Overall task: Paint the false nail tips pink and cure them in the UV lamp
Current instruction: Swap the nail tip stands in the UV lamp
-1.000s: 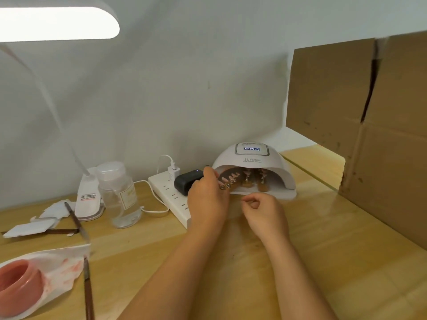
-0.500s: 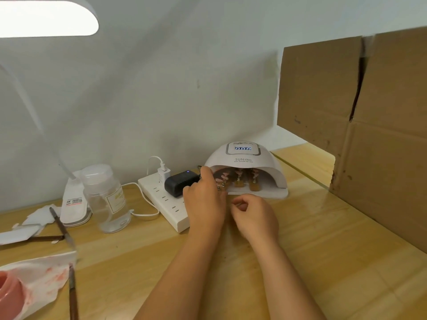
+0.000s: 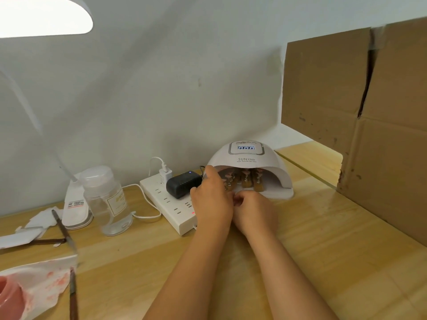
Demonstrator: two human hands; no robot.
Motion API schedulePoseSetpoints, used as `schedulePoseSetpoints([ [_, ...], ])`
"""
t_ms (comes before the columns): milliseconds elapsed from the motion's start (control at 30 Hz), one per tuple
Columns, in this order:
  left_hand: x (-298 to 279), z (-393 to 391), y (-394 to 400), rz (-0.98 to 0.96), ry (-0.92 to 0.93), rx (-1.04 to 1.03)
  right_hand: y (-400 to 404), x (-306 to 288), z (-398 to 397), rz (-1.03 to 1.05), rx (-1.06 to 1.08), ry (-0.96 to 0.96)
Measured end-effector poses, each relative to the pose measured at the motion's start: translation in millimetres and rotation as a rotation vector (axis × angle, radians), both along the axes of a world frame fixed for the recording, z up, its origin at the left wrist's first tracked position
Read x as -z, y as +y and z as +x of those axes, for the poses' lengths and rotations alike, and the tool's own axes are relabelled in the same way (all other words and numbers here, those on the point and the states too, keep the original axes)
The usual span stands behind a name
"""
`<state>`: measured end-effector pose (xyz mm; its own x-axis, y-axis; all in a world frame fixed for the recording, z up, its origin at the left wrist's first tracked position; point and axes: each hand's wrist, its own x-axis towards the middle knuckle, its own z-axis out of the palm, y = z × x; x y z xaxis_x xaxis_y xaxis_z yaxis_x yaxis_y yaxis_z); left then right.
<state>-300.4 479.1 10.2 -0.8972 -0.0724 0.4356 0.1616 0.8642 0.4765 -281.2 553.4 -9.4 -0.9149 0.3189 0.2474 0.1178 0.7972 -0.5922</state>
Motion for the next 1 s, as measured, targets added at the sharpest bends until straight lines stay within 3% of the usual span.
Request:
schedulePoseSetpoints([
  [333,-3,14,8,0.267,-0.109,0.118,6,-1,-3,-0.054,-0.028,0.027],
  [600,4,28,16,0.670,0.003,0.246,10,-5,-12,-0.078,-0.031,0.028],
  [1000,24,21,11,0.674,-0.159,0.251,10,-2,-37,0.007,0.147,0.045],
])
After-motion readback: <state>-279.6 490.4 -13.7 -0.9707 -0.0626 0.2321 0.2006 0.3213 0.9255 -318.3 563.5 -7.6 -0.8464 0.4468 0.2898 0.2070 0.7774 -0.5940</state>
